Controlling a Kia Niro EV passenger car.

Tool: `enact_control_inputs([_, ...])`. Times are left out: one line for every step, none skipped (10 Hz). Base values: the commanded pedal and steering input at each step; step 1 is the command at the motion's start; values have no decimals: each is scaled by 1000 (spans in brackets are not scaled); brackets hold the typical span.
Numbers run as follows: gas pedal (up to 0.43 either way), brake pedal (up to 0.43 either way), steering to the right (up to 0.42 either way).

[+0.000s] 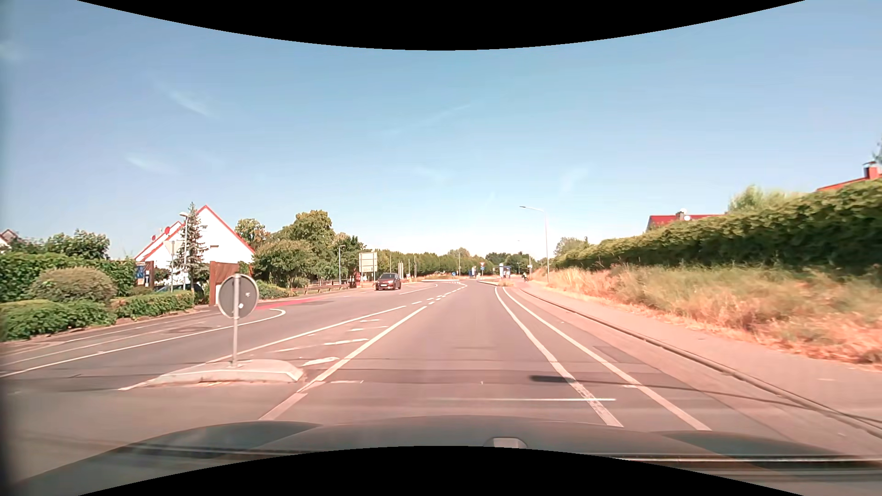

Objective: Follow the waypoints while adhering to traffic rules and regulations

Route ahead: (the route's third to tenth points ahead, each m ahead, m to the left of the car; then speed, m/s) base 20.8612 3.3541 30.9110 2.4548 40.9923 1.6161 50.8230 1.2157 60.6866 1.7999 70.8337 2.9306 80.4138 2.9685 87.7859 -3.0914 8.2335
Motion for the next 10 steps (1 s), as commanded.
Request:
enact_control_inputs([47,0,5])
enact_control_inputs([47,0,4])
enact_control_inputs([47,0,5])
enact_control_inputs([47,0,5])
enact_control_inputs([47,0,4])
enact_control_inputs([47,0,4])
enact_control_inputs([47,0,5])
enact_control_inputs([47,0,4])
enact_control_inputs([47,0,5])
enact_control_inputs([47,0,4])
